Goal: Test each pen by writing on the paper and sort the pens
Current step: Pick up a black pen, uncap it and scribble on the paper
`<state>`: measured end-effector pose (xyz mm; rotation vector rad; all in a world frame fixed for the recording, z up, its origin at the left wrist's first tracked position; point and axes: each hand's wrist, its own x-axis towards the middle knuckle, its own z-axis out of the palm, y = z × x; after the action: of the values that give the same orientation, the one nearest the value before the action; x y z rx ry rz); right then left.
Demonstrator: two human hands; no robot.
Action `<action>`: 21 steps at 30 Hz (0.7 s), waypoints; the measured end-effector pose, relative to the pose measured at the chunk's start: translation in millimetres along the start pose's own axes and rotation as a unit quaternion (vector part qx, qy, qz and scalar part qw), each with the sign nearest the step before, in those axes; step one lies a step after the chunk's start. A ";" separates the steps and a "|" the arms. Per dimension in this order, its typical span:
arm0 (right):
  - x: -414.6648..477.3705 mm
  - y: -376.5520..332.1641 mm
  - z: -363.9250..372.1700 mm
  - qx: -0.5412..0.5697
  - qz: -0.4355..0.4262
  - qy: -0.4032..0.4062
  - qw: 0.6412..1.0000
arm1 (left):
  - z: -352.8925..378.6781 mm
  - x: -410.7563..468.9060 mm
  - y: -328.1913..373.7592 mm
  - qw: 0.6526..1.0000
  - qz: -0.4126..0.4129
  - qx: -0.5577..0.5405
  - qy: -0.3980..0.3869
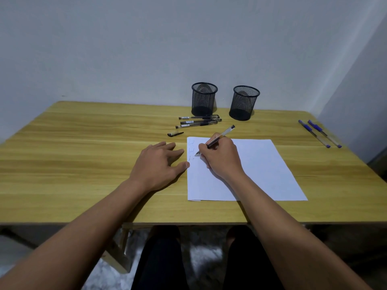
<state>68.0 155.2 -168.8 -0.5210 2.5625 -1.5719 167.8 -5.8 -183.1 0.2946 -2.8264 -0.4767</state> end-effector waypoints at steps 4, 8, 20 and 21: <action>0.6 -1.6 -1.7 -0.016 0.016 -0.015 1.000 | -0.3 -1.0 -0.8 1.000 -0.001 -0.001 0.007; 2.3 -3.0 -4.7 0.062 0.038 0.008 0.997 | -0.5 -0.7 0.7 1.000 -0.003 0.001 0.005; 10.7 -15.7 -23.4 0.166 0.055 -0.065 0.983 | -5.7 3.3 5.7 0.988 -0.053 -0.115 0.084; 11.4 -15.8 -24.2 0.176 0.056 -0.065 0.981 | -8.3 8.5 7.5 0.980 -0.074 -0.140 0.119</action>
<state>55.0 165.5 -142.5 -0.4160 2.1140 -1.8266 161.0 -3.4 -171.0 0.4713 -2.4771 -0.8047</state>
